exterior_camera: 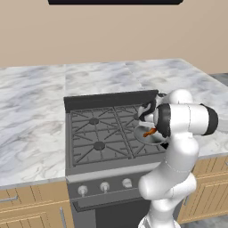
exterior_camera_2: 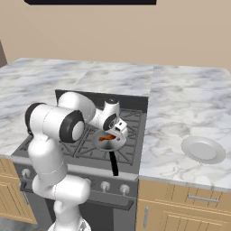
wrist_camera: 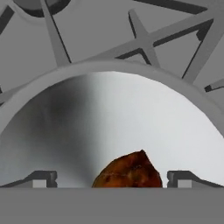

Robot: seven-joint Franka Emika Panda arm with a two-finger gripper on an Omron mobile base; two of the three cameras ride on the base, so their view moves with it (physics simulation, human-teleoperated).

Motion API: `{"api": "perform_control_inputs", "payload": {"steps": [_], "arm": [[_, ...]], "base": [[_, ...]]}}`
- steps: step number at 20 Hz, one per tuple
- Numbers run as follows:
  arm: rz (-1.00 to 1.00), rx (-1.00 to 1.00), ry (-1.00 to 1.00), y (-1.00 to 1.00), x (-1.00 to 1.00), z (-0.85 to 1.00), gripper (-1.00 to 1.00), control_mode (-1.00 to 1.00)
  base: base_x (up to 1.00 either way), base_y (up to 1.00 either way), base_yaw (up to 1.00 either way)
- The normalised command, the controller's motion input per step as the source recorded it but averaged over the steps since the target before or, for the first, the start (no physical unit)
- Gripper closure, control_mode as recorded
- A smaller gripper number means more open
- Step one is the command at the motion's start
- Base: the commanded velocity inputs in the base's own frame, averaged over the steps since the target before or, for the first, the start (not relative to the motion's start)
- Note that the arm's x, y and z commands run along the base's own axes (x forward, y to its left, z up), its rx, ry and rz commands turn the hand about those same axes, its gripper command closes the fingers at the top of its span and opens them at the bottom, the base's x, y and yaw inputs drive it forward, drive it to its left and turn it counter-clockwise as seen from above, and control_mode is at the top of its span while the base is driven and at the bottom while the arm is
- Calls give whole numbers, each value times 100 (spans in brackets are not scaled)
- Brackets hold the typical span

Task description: Place the chicken drumstick on the plate and place the mushroom on the same plate.

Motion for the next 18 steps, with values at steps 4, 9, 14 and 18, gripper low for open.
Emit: {"api": "perform_control_inputs", "payload": {"steps": [4, 9, 14, 18], "arm": [[0, 0, 0, 0, 1, -4, 100, -100], [0, 0, 0, 0, 0, 0, 100, -100], [-6, 0, -6, 2, 0, 37, 100, -100], [-7, 0, -20, 0, -23, 100, 100, -100]], "base": [[0, 0, 0], [0, 0, 0], [0, 0, 0], [0, 0, 0]]}}
